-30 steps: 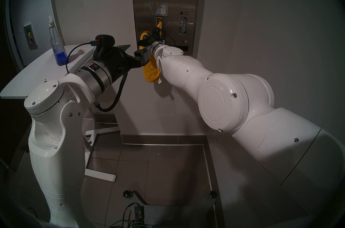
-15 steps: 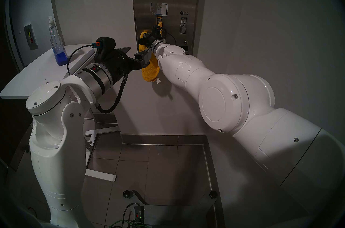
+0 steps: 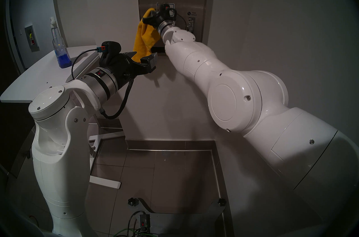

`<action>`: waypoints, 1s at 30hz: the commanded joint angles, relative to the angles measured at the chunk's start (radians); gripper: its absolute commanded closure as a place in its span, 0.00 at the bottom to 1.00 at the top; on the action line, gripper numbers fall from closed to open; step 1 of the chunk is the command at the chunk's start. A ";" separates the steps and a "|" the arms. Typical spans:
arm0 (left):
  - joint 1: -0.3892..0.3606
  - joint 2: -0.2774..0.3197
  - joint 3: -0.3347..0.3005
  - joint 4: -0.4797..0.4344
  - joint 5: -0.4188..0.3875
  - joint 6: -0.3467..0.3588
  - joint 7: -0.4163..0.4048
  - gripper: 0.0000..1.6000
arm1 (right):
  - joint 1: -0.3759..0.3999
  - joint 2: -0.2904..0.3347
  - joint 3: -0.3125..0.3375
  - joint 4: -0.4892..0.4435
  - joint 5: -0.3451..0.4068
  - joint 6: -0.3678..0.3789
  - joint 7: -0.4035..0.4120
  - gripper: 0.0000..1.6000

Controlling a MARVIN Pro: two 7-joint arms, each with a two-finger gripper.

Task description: Pick up the cloth and wipe the surface

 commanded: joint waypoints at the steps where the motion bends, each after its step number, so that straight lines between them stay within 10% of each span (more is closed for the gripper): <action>1: -0.019 0.001 -0.003 -0.021 -0.001 -0.008 -0.001 0.00 | 0.111 0.005 -0.006 -0.115 -0.002 -0.049 -0.003 1.00; 30: -0.042 -0.002 -0.007 -0.048 0.008 -0.014 -0.004 0.00 | 0.132 0.011 -0.037 0.026 -0.019 -0.034 -0.038 1.00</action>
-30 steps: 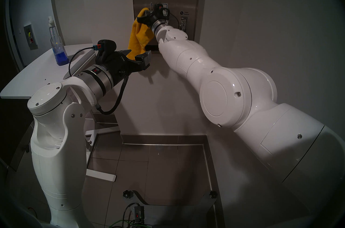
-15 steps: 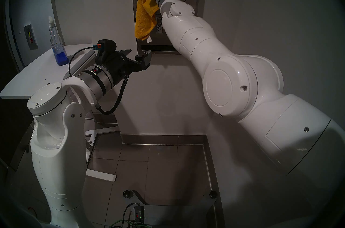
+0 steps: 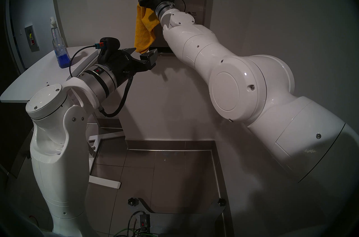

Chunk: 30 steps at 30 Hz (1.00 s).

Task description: Pick up the cloth and wipe the surface

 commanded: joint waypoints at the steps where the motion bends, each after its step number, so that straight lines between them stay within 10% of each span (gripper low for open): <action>1: -0.029 0.001 -0.004 -0.029 0.002 -0.014 0.001 0.00 | 0.051 0.021 0.024 -0.014 0.021 -0.009 -0.010 1.00; 30: -0.037 -0.003 -0.002 -0.030 0.014 -0.016 0.001 0.00 | -0.101 0.005 0.118 0.098 0.115 0.089 0.001 1.00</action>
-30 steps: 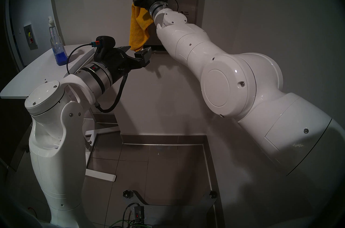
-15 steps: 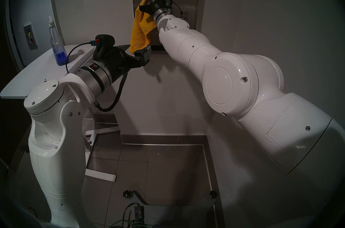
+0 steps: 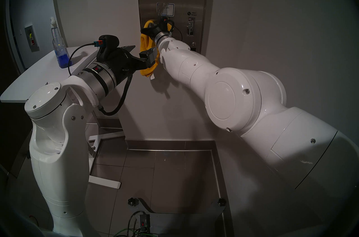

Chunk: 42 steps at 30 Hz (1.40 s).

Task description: Pick up the cloth and wipe the surface

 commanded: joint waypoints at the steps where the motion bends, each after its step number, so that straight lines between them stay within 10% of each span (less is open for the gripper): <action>1: -0.028 0.000 -0.002 -0.026 0.003 -0.015 0.002 0.00 | -0.004 0.028 0.001 -0.018 -0.001 0.033 -0.008 1.00; 27: -0.025 -0.004 -0.003 -0.026 0.006 -0.011 -0.005 0.00 | 0.164 0.024 -0.113 -0.205 -0.086 -0.061 0.121 1.00; 42: -0.029 -0.006 -0.002 -0.026 0.012 -0.015 -0.005 0.00 | 0.056 0.047 -0.056 -0.302 -0.012 -0.146 0.298 1.00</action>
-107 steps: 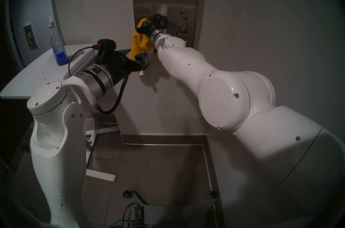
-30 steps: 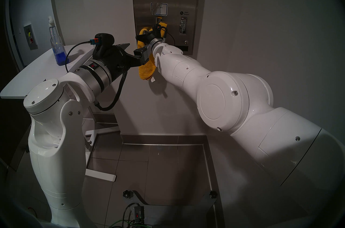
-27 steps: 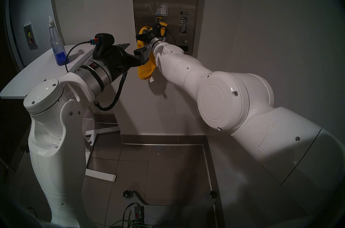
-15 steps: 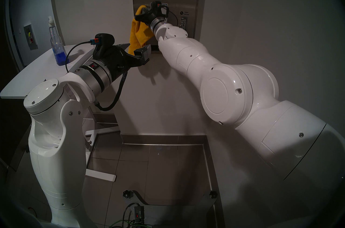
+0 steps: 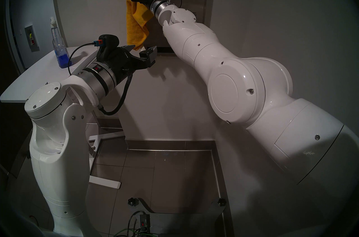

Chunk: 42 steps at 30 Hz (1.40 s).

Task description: Pick up the cloth and wipe the surface

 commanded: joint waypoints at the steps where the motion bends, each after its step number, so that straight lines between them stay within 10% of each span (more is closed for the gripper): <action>1: -0.026 0.001 -0.002 -0.026 0.002 -0.014 0.001 0.00 | -0.027 0.035 0.031 -0.094 0.036 -0.043 0.060 1.00; 17: -0.025 -0.002 -0.003 -0.026 0.005 -0.012 -0.002 0.00 | -0.181 0.132 0.053 -0.217 0.046 -0.033 0.185 1.00; 31: -0.023 -0.004 -0.003 -0.025 0.006 -0.010 -0.005 0.00 | -0.135 0.132 0.068 -0.317 0.091 -0.082 0.291 1.00; 42: -0.023 -0.005 -0.003 -0.025 0.008 -0.010 -0.007 0.00 | -0.257 0.104 0.085 -0.443 0.136 -0.053 0.374 1.00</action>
